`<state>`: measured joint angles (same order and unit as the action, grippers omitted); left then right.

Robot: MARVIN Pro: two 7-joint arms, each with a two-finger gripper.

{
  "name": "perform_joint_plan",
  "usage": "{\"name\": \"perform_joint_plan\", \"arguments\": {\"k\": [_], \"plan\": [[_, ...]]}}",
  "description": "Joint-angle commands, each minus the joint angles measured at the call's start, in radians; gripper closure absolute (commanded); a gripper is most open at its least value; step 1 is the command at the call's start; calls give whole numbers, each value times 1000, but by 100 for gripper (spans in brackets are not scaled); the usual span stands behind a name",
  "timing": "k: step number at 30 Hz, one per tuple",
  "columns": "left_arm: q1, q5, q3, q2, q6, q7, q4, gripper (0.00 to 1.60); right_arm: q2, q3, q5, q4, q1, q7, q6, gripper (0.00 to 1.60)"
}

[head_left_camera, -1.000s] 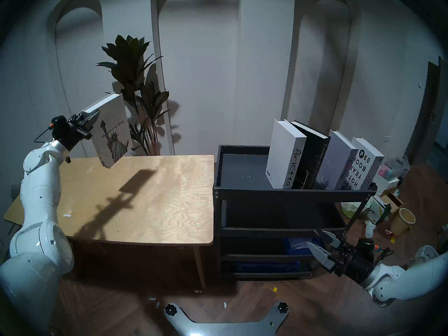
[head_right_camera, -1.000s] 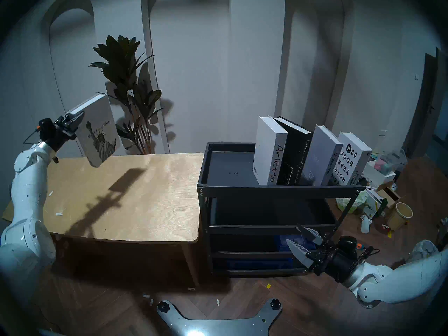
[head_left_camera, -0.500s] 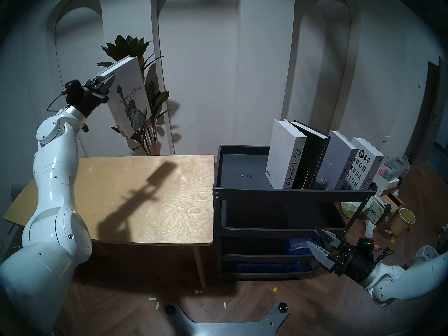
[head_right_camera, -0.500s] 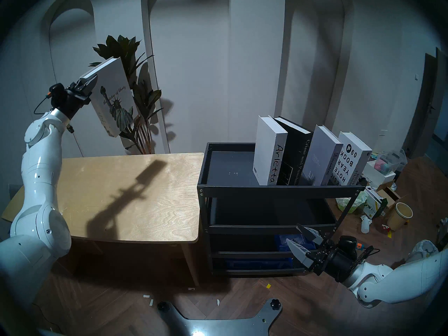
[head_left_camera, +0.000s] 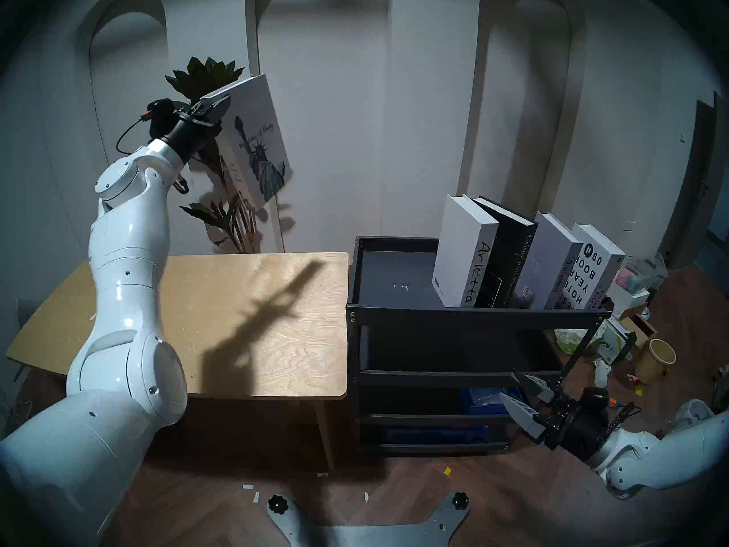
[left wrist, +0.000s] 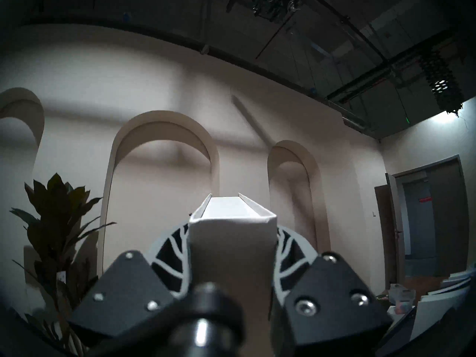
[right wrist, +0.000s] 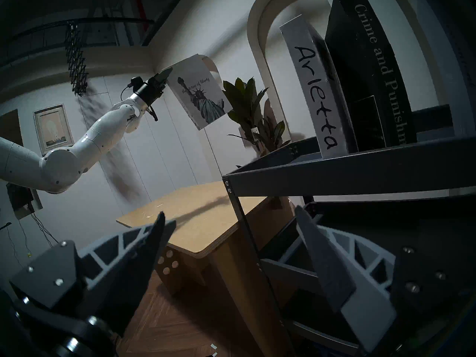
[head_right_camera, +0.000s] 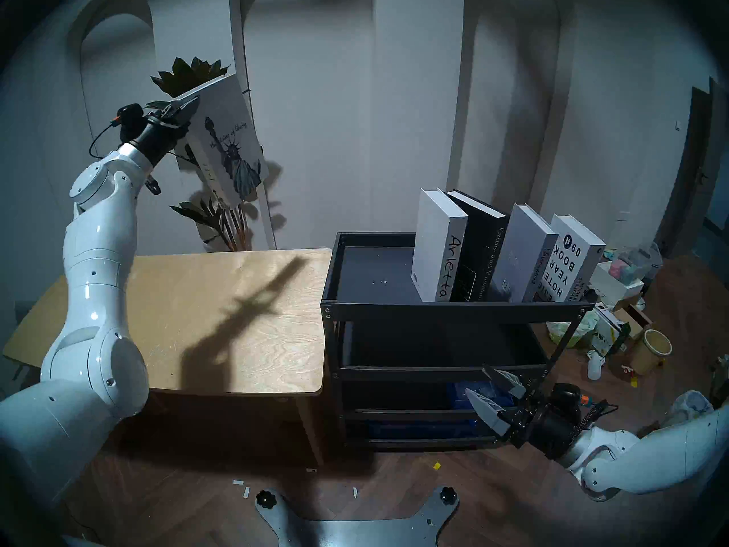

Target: Move the books from the display table onto the shelf, standing them upright with spines facing out and tallest at one end

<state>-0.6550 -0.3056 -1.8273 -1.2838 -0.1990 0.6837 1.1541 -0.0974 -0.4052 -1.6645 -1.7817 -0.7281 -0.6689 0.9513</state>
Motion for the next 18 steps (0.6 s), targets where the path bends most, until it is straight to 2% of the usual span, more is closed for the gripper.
{"name": "perform_joint_plan", "arguments": {"k": [1, 4, 6, 9, 10, 12, 18], "plan": [[-7, 4, 8, -49, -86, -74, 110, 160, -3, 2, 0, -2, 2, -1, 9, 0], [-12, 11, 26, -61, -114, -95, 132, 160, -3, 2, 0, -2, 2, -1, 9, 0], [-27, 20, 48, -72, -133, -115, 187, 160, -3, 2, 0, -2, 3, -1, 9, 0], [-26, 32, 72, -78, -124, -114, 202, 160, -3, 2, 0, -1, 3, -1, 9, 0], [-45, 38, 94, -97, -140, -118, 242, 160, -3, 2, 0, -1, 3, -1, 9, 0], [-48, 42, 108, -103, -142, -117, 236, 160, -3, 2, 0, -1, 3, -1, 9, 0], [-129, 71, 173, -140, -188, -142, 341, 160, -3, 1, 0, -1, 4, -1, 9, 0]]}}
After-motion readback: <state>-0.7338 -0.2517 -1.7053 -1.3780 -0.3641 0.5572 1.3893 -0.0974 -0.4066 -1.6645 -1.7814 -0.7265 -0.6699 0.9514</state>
